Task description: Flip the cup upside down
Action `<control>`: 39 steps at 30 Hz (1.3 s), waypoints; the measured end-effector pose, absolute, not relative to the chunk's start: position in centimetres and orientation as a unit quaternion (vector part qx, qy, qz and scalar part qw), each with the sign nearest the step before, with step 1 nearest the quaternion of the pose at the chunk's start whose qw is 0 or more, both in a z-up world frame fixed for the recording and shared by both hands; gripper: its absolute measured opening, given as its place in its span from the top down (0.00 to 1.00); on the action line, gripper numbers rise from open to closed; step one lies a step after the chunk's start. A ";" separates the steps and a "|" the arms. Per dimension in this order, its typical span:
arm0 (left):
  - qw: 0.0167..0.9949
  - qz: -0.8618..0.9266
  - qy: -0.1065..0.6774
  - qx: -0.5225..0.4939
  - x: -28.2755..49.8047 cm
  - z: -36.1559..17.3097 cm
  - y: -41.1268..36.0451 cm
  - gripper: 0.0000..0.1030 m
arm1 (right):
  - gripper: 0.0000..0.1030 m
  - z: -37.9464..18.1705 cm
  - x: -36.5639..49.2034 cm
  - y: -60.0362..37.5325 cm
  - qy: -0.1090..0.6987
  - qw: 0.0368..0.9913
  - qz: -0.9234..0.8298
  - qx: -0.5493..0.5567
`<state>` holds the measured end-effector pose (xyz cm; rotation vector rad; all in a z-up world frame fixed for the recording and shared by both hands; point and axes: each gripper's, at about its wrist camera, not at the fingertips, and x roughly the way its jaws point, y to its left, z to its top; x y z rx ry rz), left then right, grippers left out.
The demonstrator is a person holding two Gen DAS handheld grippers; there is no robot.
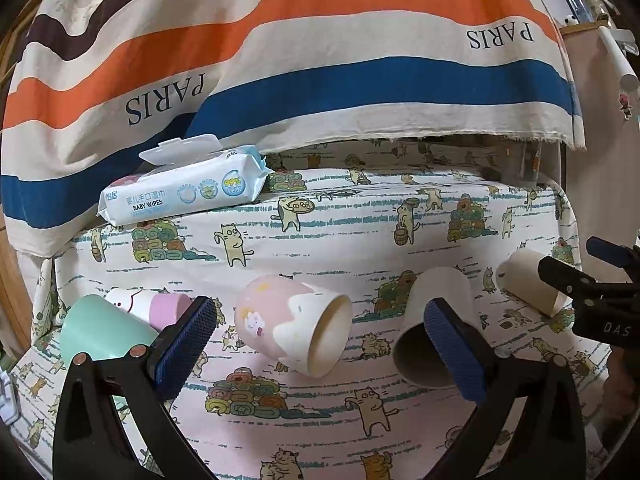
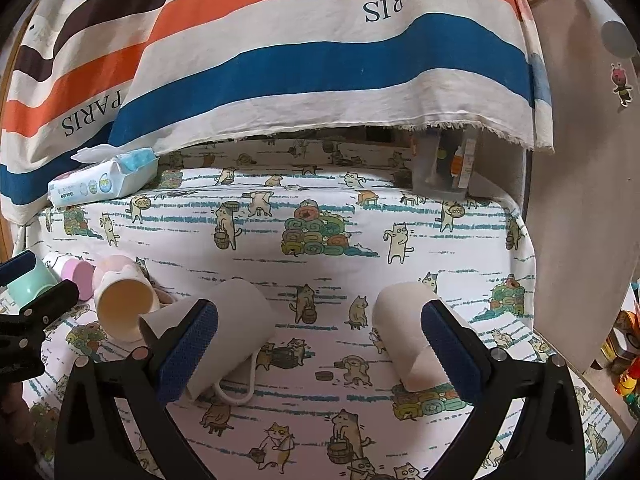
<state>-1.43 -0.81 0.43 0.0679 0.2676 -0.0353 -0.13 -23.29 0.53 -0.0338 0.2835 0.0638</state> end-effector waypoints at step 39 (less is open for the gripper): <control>0.999 0.005 0.039 0.035 -6.5 11.2 -2.4 0.00 | 0.01 9.1 -3.0 -23.9 0.088 0.995 0.042 -0.010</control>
